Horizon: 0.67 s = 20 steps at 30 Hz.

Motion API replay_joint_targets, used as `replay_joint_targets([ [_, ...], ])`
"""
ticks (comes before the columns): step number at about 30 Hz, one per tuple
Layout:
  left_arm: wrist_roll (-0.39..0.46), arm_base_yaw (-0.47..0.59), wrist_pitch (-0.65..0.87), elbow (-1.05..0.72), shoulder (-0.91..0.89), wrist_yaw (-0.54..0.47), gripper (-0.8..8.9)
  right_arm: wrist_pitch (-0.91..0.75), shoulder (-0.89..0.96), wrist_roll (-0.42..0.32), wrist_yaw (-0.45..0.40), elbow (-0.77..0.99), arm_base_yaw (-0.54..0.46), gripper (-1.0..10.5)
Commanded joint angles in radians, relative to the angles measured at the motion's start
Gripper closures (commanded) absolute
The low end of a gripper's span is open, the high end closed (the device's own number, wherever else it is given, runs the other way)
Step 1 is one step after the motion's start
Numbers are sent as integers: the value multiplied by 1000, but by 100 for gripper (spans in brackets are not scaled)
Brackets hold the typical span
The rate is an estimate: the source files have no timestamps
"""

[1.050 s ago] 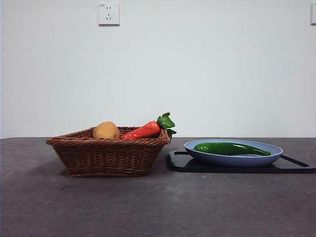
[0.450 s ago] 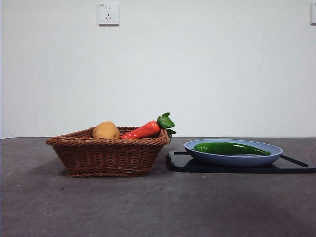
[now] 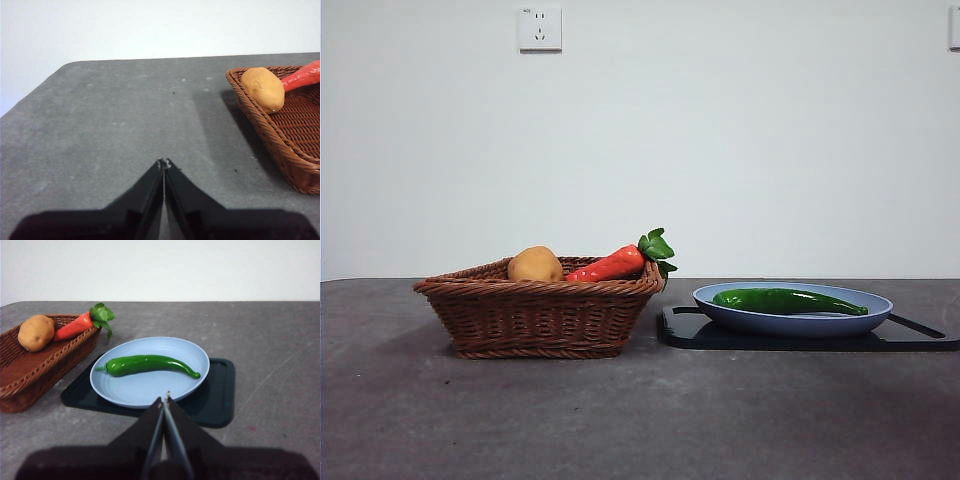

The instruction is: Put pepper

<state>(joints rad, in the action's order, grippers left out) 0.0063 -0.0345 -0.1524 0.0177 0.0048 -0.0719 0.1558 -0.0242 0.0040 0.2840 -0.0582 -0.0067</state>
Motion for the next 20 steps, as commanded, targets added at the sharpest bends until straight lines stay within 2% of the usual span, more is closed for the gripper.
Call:
replay_joint_targets([
  [1,-6,3,10,-10,-3,-3,805,-5,14,21,-5,14,1,936],
  [20,-6,3,10,-10,-3,-3,805,34,25,65,-3,39,2,936],
])
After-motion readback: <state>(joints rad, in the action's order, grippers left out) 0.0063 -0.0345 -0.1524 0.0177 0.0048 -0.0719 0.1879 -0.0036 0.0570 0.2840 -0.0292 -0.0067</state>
